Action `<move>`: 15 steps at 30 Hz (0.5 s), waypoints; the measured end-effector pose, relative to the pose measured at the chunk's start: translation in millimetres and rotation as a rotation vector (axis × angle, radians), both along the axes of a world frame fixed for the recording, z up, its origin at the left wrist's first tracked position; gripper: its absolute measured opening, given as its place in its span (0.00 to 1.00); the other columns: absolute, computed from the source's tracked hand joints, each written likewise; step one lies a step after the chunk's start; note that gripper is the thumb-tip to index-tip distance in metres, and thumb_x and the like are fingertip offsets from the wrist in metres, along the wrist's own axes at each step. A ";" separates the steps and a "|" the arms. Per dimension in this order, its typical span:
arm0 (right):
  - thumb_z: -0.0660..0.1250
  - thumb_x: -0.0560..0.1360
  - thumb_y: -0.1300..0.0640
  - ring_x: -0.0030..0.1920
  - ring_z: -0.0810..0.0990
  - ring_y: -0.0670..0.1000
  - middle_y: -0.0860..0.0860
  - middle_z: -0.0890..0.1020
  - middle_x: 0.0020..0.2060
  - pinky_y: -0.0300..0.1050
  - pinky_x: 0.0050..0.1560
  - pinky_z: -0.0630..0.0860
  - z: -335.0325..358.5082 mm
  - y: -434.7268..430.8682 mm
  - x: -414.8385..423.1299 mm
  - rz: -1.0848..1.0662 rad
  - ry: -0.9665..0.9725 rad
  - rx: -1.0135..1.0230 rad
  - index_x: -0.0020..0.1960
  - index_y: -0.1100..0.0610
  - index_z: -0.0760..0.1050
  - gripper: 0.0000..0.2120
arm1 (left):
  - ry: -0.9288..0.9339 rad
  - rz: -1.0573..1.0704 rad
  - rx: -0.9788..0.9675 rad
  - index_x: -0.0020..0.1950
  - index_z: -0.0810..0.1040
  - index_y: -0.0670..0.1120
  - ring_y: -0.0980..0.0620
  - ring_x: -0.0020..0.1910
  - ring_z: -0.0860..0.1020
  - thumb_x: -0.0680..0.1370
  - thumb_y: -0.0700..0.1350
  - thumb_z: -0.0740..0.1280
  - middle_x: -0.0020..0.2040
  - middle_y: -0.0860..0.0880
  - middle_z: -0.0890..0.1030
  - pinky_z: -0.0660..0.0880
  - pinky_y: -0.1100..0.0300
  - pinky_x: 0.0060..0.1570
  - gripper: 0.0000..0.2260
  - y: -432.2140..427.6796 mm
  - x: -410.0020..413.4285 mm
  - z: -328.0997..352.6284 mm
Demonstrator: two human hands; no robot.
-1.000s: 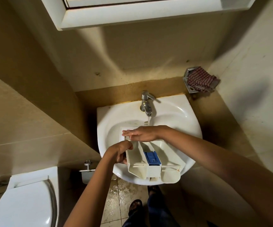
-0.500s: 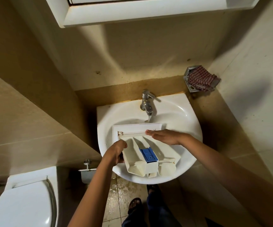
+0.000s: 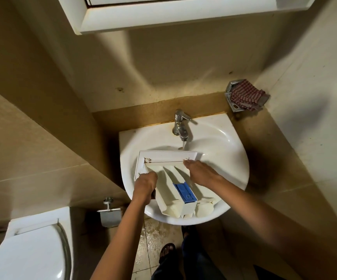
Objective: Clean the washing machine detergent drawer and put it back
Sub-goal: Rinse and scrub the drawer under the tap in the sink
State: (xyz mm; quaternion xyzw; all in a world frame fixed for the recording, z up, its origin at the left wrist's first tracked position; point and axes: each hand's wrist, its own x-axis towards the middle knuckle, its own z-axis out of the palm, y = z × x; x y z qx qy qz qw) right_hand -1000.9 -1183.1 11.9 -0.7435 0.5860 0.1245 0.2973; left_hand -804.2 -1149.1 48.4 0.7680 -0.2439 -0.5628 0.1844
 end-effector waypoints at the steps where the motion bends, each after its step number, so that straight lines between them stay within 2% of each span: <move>1: 0.55 0.73 0.73 0.66 0.72 0.60 0.59 0.69 0.70 0.53 0.63 0.72 -2.0 2.0 2.6 -0.034 0.005 -0.057 0.74 0.62 0.62 0.30 | -0.013 0.002 -0.015 0.37 0.67 0.42 0.47 0.32 0.71 0.78 0.40 0.57 0.34 0.43 0.73 0.70 0.60 0.30 0.09 1.1 -1.2 0.8; 2: 0.55 0.71 0.75 0.60 0.77 0.61 0.60 0.75 0.64 0.52 0.58 0.76 -3.5 3.2 4.8 -0.067 0.001 -0.111 0.70 0.62 0.67 0.28 | -0.028 -0.001 -0.032 0.35 0.67 0.43 0.47 0.31 0.71 0.77 0.40 0.57 0.33 0.42 0.72 0.70 0.59 0.31 0.10 1.9 -1.3 1.1; 4: 0.55 0.71 0.75 0.51 0.80 0.62 0.62 0.80 0.55 0.51 0.51 0.78 -4.4 4.2 7.2 -0.119 0.011 -0.184 0.64 0.62 0.74 0.24 | -0.050 0.004 -0.067 0.34 0.66 0.44 0.47 0.31 0.71 0.77 0.40 0.58 0.33 0.43 0.72 0.70 0.58 0.34 0.11 3.7 -0.8 0.3; 8: 0.56 0.75 0.72 0.48 0.80 0.62 0.61 0.81 0.50 0.45 0.41 0.73 -3.8 6.6 11.8 -0.097 0.058 -0.272 0.60 0.61 0.78 0.19 | -0.111 0.021 -0.109 0.37 0.68 0.42 0.48 0.32 0.71 0.76 0.41 0.58 0.36 0.45 0.73 0.67 0.60 0.31 0.08 9.2 4.9 -2.5; 10: 0.57 0.76 0.70 0.51 0.81 0.61 0.60 0.81 0.53 0.43 0.42 0.73 -2.3 11.4 10.0 -0.095 0.011 -0.255 0.63 0.58 0.77 0.20 | -0.149 0.033 -0.150 0.37 0.70 0.41 0.48 0.31 0.72 0.75 0.41 0.57 0.35 0.44 0.74 0.66 0.61 0.29 0.07 11.5 9.2 -2.9; 12: 0.58 0.77 0.66 0.53 0.80 0.60 0.59 0.81 0.56 0.43 0.48 0.76 -0.9 19.7 3.4 -0.110 -0.079 -0.223 0.65 0.55 0.76 0.19 | -0.160 0.054 -0.190 0.39 0.70 0.39 0.47 0.33 0.74 0.75 0.41 0.58 0.37 0.44 0.75 0.71 0.58 0.33 0.07 12.6 14.2 -2.9; 15: 0.61 0.78 0.63 0.45 0.82 0.53 0.56 0.84 0.50 0.35 0.44 0.73 2.3 35.3 -6.8 -0.174 -0.248 -0.247 0.62 0.55 0.79 0.15 | -0.195 0.061 -0.225 0.48 0.69 0.40 0.47 0.40 0.75 0.76 0.42 0.58 0.43 0.44 0.76 0.75 0.52 0.41 0.06 14.1 20.9 -1.4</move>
